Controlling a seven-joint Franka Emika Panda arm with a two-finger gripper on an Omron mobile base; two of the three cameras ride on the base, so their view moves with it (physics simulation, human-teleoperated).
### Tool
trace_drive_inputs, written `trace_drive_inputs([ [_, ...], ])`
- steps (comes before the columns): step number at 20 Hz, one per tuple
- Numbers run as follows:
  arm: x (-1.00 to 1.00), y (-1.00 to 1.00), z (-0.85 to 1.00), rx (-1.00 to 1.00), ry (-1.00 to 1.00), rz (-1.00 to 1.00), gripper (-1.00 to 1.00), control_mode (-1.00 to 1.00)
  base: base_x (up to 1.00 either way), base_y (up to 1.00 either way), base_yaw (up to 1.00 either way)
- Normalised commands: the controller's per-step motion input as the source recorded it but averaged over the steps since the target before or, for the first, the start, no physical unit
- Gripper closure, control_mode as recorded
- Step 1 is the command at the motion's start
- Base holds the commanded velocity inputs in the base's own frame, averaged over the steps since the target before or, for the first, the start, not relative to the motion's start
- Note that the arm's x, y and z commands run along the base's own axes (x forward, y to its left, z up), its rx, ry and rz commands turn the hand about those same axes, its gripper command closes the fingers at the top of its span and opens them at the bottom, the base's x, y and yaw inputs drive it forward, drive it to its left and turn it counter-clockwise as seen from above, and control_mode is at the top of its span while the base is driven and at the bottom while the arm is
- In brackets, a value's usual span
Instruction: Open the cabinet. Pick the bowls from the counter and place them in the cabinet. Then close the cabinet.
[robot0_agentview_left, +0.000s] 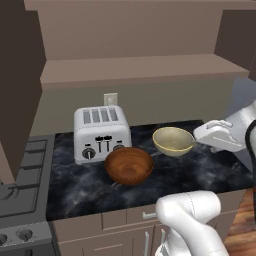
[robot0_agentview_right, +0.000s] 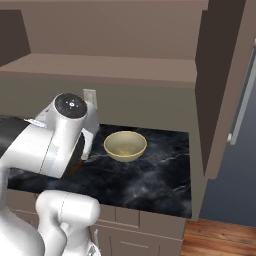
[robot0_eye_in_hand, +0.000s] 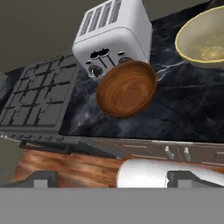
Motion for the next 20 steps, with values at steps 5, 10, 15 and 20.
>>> trace_drive_inputs([
  [5, 0.37, -0.03, -0.24, 0.0, 0.4, -0.11, -1.0, -1.0, 0.0, 0.0, 0.0],
  [10, 0.41, 0.0, -0.14, 0.0, 0.11, -0.01, -1.0, -1.0, 0.0, 0.0, 0.0],
  [15, 0.27, 0.0, -0.21, -0.02, -0.14, 0.0, -1.0, -1.0, 0.0, 0.0, 0.0],
  [20, 0.15, 0.0, -0.41, -0.01, -0.23, 0.0, -1.0, -1.0, 0.0, 0.0, 0.0],
])
